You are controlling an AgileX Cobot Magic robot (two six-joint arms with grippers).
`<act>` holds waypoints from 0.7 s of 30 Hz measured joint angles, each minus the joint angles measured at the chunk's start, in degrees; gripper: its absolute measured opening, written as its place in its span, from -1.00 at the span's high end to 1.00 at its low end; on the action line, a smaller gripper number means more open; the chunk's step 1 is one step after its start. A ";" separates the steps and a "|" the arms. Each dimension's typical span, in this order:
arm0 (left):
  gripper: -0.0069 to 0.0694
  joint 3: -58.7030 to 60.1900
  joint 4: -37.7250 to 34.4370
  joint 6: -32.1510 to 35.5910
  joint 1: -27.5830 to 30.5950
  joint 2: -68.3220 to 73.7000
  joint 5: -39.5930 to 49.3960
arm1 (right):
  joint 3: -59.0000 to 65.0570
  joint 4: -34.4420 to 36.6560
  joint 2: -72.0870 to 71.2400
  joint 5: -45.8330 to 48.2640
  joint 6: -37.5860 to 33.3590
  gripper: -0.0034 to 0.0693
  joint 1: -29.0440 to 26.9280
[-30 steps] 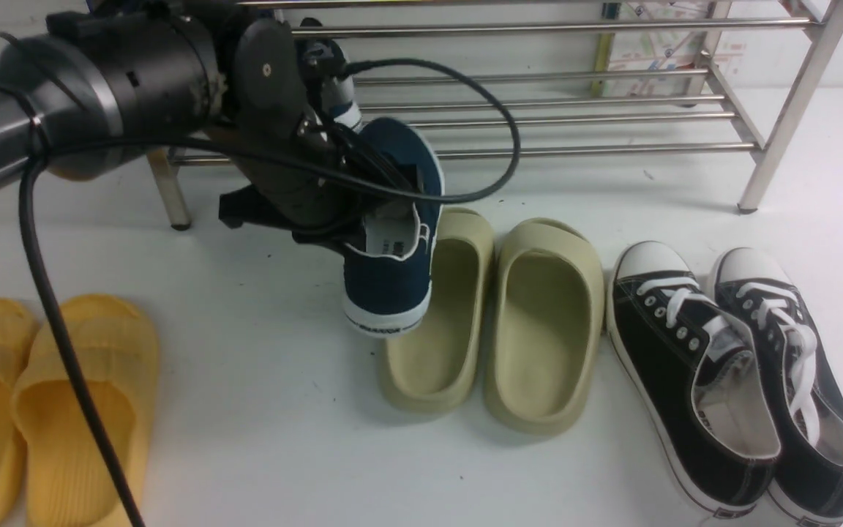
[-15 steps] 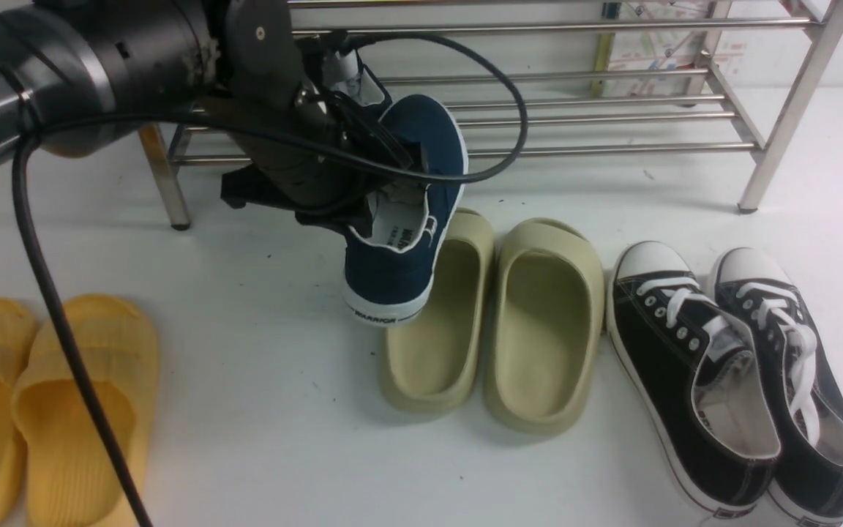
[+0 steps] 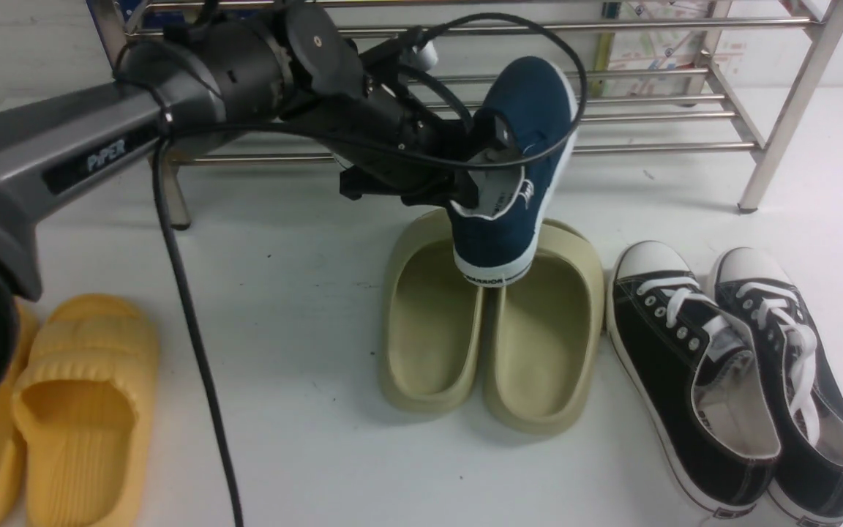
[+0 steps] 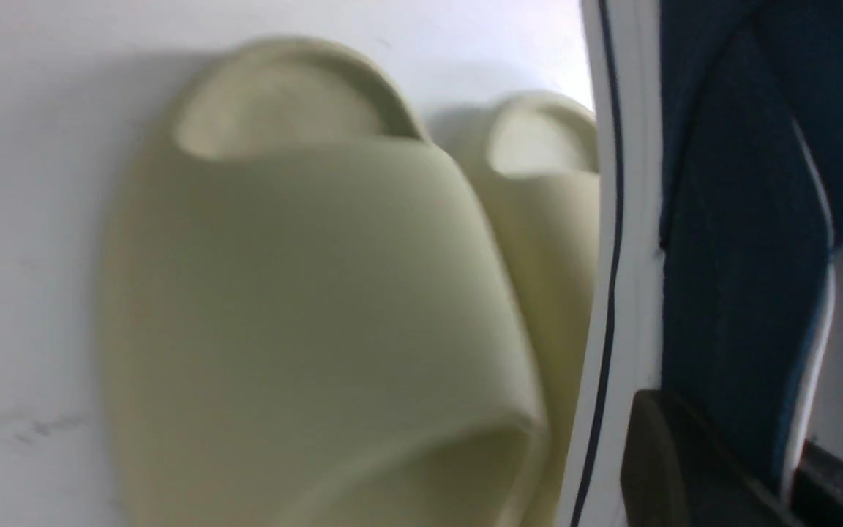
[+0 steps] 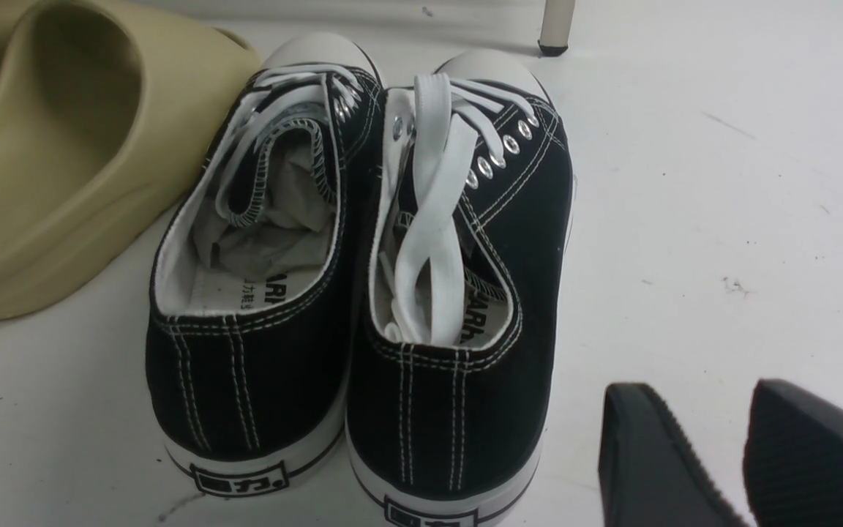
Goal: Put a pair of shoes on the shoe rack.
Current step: Use the left arm to put a shoe into the shoe rack
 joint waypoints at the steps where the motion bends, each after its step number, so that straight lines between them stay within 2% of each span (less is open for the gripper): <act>1: 0.84 -0.11 0.00 -0.06 0.19 0.00 0.00 | 0.00 0.00 0.00 0.00 0.00 0.24 0.00; 5: 0.84 -0.68 0.12 -0.66 4.51 1.23 -0.35 | 0.00 0.00 0.00 0.00 0.00 0.24 0.00; 10: 0.84 -1.02 0.14 -1.35 10.00 1.28 4.46 | 0.00 0.00 0.00 0.00 0.00 0.24 0.00; 15: 0.84 -1.02 1.45 -1.50 10.43 0.27 6.94 | 0.00 0.00 0.00 0.00 0.00 0.24 0.00; 21: 0.84 -1.02 4.42 -5.86 10.43 -2.51 8.87 | 0.00 0.00 0.00 0.00 0.00 0.23 0.00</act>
